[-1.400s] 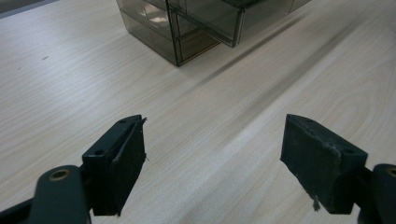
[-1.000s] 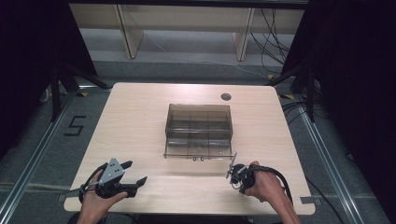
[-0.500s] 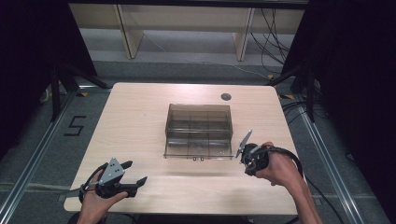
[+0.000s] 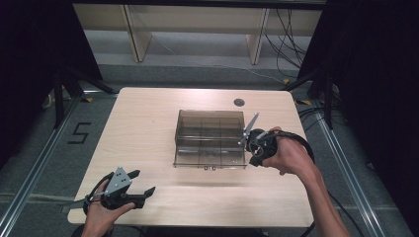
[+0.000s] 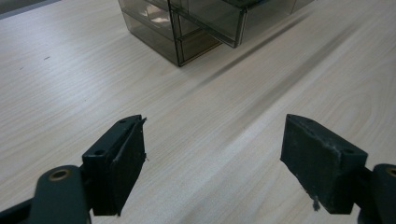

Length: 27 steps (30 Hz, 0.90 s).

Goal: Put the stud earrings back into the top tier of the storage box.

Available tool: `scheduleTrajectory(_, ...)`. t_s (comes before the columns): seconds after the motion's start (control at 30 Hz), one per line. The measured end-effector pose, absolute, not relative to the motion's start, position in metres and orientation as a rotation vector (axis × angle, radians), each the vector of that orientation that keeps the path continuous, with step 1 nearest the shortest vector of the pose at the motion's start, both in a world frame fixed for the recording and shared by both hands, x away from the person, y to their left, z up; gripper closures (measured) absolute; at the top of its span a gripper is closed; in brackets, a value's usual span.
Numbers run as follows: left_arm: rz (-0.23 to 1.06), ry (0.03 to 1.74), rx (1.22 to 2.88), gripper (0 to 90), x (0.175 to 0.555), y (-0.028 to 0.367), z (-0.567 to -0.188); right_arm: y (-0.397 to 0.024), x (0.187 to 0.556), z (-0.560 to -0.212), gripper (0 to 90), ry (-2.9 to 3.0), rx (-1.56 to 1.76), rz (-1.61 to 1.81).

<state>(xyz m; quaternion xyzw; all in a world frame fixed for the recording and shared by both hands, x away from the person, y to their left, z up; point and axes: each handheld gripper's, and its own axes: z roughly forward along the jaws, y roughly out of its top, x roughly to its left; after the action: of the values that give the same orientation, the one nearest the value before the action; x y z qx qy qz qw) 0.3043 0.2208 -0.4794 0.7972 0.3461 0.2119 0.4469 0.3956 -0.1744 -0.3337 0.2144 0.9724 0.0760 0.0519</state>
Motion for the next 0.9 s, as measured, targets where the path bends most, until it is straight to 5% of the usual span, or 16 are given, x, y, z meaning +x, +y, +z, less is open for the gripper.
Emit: scheduleTrajectory(0.9,0.524,0.847,1.978,21.3,0.303,0.221,-0.478,-0.122,0.464,-0.383,86.7,3.042,0.574,0.121)
